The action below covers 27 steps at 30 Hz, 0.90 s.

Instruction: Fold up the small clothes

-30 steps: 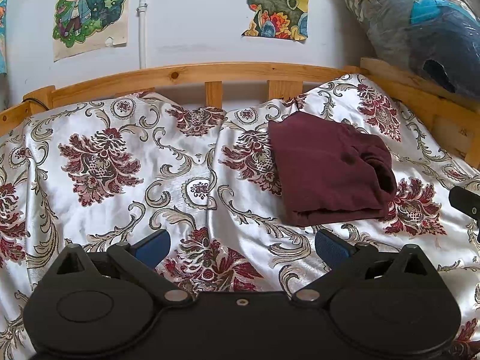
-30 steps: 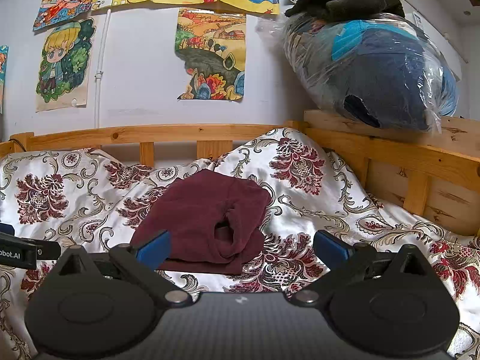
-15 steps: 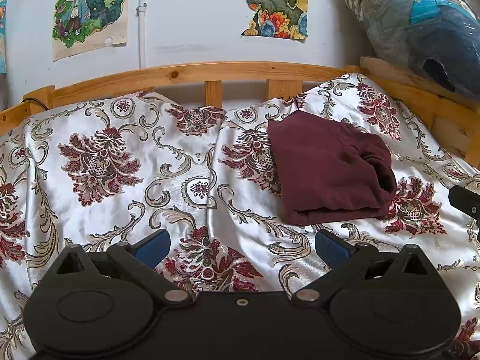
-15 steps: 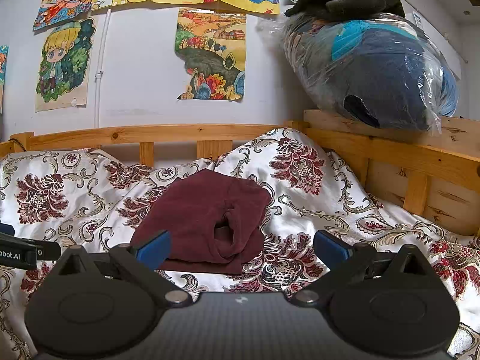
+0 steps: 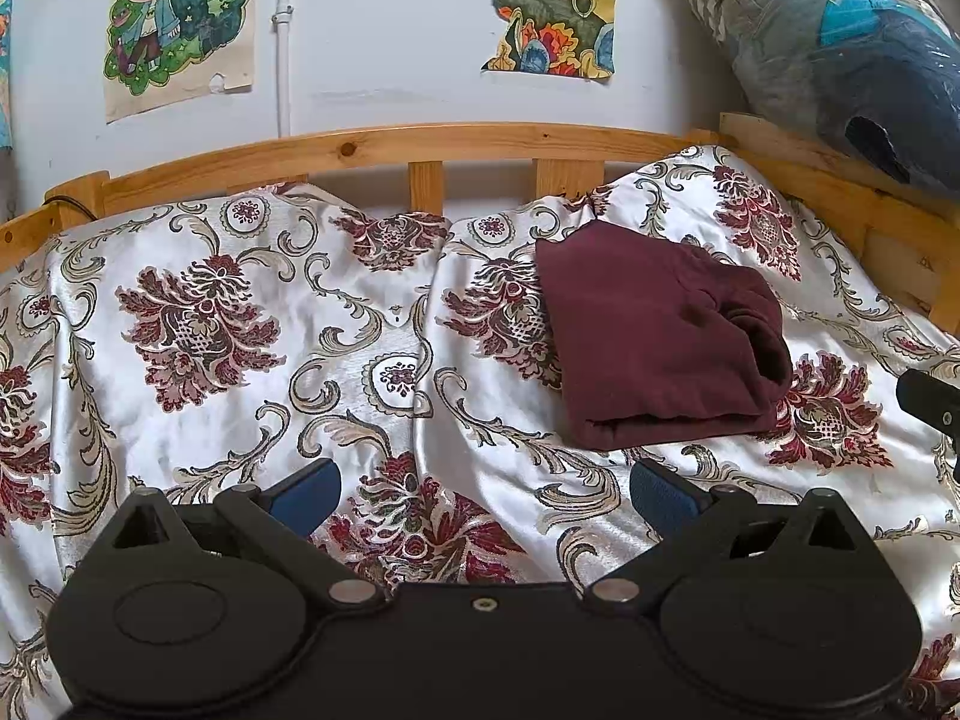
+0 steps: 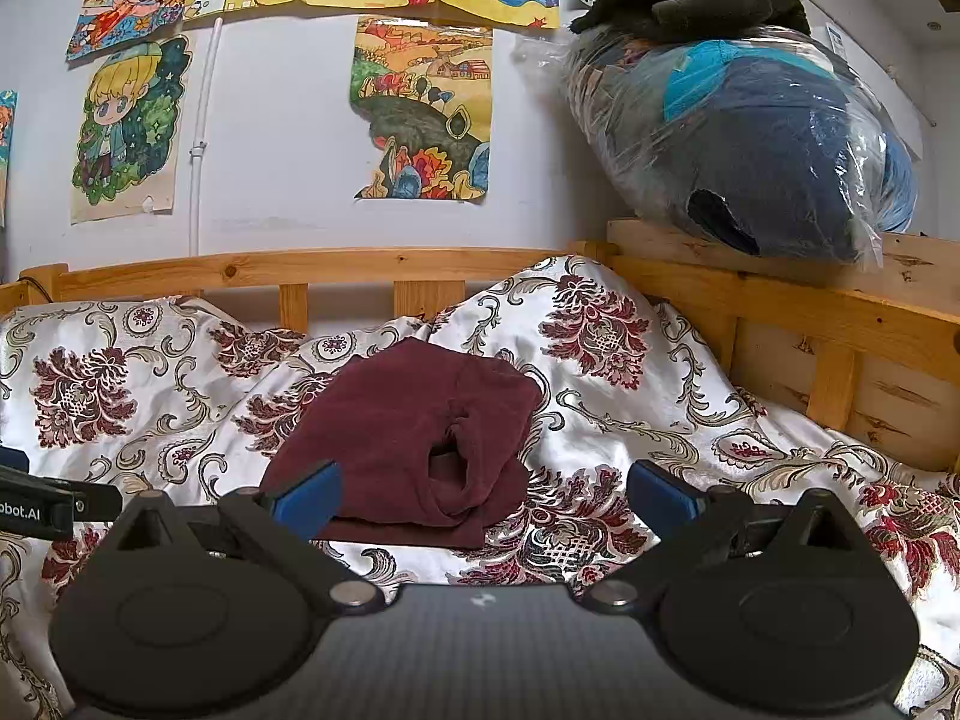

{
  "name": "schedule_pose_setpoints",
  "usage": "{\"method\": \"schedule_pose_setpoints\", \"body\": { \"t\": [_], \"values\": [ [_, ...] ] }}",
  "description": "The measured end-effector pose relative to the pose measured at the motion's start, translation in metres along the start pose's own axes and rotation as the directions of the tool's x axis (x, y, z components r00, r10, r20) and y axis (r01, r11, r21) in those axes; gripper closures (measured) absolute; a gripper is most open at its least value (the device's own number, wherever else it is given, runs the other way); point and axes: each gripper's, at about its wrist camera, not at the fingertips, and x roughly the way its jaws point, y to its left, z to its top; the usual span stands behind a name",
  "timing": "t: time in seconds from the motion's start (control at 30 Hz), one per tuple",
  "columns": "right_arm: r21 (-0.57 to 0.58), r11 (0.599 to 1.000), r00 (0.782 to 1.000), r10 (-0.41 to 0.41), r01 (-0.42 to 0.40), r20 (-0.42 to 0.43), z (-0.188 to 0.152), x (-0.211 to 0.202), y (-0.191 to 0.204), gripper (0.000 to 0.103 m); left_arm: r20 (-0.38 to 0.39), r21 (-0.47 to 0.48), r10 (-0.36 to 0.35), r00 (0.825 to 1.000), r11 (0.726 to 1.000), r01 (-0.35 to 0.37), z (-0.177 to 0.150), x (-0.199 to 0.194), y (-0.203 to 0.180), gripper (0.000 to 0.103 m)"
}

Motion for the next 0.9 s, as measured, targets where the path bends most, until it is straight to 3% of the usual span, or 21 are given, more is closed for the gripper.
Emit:
{"method": "schedule_pose_setpoints", "body": {
  "t": [0.57, 0.73, 0.9],
  "values": [
    [0.0, 1.0, 1.0, -0.001, 0.001, 0.0, 0.0, -0.0002, 0.0004, 0.0, -0.002, 0.0, 0.001, 1.0, 1.0, -0.001, 0.0007, 0.0, -0.0002, 0.001],
    [0.0, 1.0, 1.0, 0.0, 0.0, 0.0, -0.0001, -0.0001, 0.0004, 0.0, -0.042, 0.035, 0.004, 0.999, 0.999, -0.003, 0.0014, 0.0028, -0.0048, 0.001],
    [0.0, 1.0, 1.0, 0.0, 0.0, 0.0, -0.0001, -0.0002, 0.0003, 0.0, -0.037, 0.051, 0.019, 0.999, 0.999, -0.017, -0.0009, 0.0013, -0.0076, 0.001]
  ]
}}
